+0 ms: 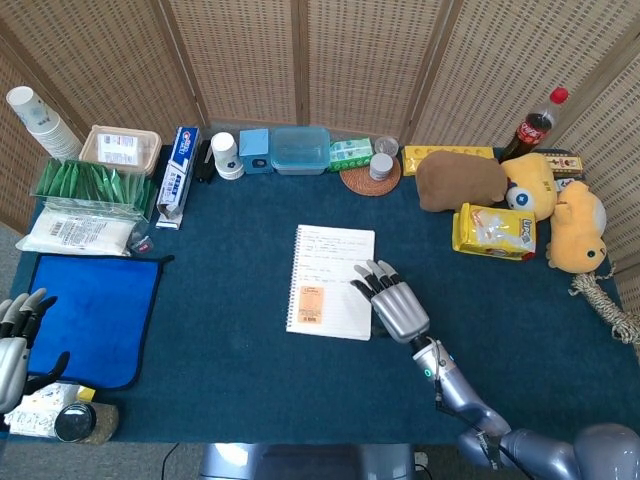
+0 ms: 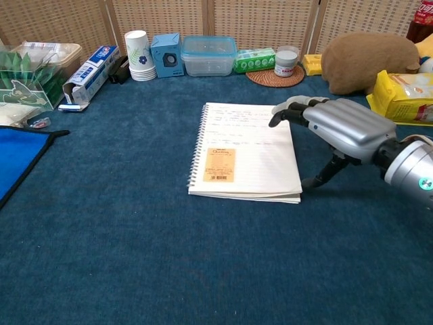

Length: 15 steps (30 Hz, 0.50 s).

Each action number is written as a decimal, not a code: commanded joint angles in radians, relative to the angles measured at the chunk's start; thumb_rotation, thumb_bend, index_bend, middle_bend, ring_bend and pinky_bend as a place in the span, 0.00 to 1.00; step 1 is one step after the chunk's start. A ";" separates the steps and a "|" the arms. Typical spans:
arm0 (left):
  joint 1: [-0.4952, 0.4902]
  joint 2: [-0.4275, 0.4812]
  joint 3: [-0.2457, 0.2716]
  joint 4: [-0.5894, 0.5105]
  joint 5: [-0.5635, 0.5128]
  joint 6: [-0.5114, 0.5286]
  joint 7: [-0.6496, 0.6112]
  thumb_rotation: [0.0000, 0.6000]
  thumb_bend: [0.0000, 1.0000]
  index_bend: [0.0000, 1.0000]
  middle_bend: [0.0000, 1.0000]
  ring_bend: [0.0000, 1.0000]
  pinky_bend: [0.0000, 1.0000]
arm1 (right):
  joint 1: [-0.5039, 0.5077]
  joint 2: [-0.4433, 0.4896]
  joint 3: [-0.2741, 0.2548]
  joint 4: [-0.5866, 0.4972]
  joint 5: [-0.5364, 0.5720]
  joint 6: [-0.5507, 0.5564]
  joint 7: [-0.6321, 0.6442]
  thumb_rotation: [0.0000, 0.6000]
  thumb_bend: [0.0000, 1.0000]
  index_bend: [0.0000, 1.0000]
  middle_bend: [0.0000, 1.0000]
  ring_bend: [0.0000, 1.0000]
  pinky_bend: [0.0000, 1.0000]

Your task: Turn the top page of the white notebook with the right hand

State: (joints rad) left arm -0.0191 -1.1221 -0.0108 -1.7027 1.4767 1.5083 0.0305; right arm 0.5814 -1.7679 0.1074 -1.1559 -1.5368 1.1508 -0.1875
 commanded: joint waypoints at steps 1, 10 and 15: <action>0.002 -0.002 0.000 0.004 0.000 0.003 -0.006 1.00 0.31 0.20 0.08 0.02 0.00 | 0.002 -0.017 0.017 0.002 0.014 0.011 -0.004 1.00 0.10 0.18 0.15 0.08 0.12; 0.014 -0.007 0.004 0.020 0.006 0.016 -0.031 1.00 0.31 0.20 0.08 0.02 0.00 | 0.012 -0.091 0.084 0.005 0.059 0.065 -0.007 1.00 0.12 0.18 0.15 0.11 0.13; 0.019 -0.008 0.004 0.026 0.010 0.024 -0.040 1.00 0.30 0.20 0.08 0.02 0.00 | 0.027 -0.113 0.106 -0.001 0.070 0.070 0.004 1.00 0.12 0.17 0.15 0.11 0.13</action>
State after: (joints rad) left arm -0.0006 -1.1299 -0.0064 -1.6770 1.4869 1.5319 -0.0095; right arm 0.6047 -1.8768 0.2091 -1.1557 -1.4682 1.2186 -0.1851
